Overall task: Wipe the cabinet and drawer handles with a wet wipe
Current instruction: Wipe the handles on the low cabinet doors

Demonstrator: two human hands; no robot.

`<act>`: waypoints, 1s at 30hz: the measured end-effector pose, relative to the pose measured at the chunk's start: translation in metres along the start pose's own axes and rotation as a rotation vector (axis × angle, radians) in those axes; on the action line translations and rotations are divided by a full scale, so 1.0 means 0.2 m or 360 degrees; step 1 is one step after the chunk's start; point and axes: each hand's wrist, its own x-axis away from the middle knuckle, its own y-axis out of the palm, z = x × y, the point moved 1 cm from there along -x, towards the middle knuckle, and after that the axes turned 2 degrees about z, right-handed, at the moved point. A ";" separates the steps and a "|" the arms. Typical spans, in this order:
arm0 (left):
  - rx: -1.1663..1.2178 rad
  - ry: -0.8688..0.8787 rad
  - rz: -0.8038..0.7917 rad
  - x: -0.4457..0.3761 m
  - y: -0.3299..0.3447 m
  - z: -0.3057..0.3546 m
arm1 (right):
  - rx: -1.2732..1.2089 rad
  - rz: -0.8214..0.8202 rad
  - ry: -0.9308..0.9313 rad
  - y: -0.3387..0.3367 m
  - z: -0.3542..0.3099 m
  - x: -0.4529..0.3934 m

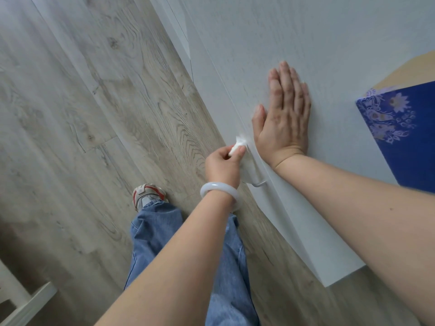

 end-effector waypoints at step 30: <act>-0.0015 -0.0168 0.0141 0.00 -0.07 0.08 | 0.0029 -0.0020 -0.0004 0.00 0.00 0.01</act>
